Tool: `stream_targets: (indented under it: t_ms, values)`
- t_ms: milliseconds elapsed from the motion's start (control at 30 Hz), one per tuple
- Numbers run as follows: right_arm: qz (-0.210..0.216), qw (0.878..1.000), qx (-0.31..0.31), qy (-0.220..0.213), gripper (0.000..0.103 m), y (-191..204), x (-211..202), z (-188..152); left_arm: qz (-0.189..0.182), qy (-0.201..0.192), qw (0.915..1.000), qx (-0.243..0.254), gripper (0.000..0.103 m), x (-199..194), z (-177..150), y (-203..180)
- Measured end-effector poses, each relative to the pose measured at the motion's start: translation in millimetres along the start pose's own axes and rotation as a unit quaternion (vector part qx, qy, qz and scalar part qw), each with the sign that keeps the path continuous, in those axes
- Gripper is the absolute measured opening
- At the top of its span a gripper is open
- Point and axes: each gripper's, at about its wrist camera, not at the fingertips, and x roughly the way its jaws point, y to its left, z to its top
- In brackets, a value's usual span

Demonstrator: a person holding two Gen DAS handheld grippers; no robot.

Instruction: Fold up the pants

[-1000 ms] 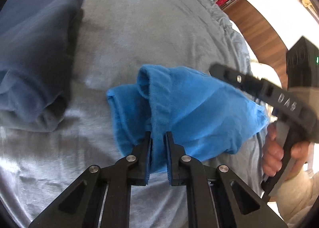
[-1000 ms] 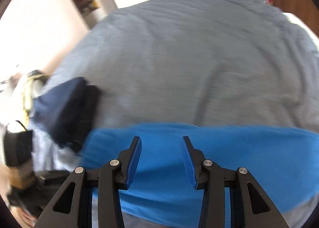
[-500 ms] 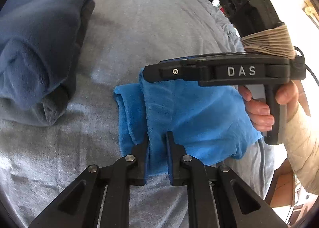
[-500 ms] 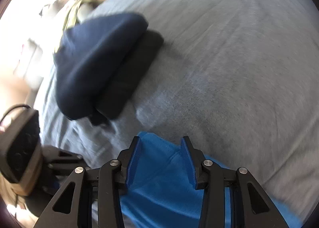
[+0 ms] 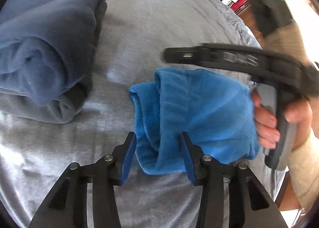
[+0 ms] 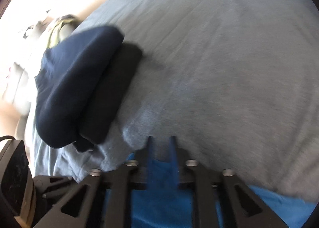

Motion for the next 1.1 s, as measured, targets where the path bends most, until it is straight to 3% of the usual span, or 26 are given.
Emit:
stream_targets:
  t_ms: [33,167,300,400,467,700,900,1100]
  values:
    - [-0.014,1.000,0.001,-0.017,0.040,1.0,-11.8,-5.1,0.012,-0.006,0.9999,0.005,0.043,-7.0,-0.2,-5.0]
    - [-0.053,0.996,0.027,-0.070,0.044,-4.3,-62.5,-26.8,0.055,-0.038,0.9957,0.064,0.048,-37.2,-3.1,-29.1]
    - [-0.071,0.988,0.079,-0.115,0.049,-18.7,-111.1,-56.7,0.059,-0.064,0.9890,0.120,0.049,-62.2,2.8,-64.6]
    - [-0.102,0.979,0.105,-0.145,0.049,-25.5,-146.3,-85.1,0.051,-0.077,0.9858,0.140,0.049,-67.9,10.1,-86.1]
    - [-0.113,0.974,0.121,-0.158,0.057,-29.7,-165.5,-94.2,0.046,-0.086,0.9834,0.153,0.049,-71.9,13.7,-102.7]
    - [-0.147,0.951,0.185,-0.199,0.058,-48.1,-225.8,-142.5,0.032,-0.100,0.9725,0.208,0.050,-75.3,19.8,-167.2]
    - [-0.184,0.921,0.243,-0.243,0.058,-70.5,-280.9,-187.5,-0.004,-0.100,0.9564,0.275,0.053,-74.9,15.9,-235.0]
    - [-0.218,0.886,0.297,-0.280,0.058,-98.1,-329.2,-229.4,-0.053,-0.092,0.9326,0.345,0.053,-55.9,15.7,-306.6]
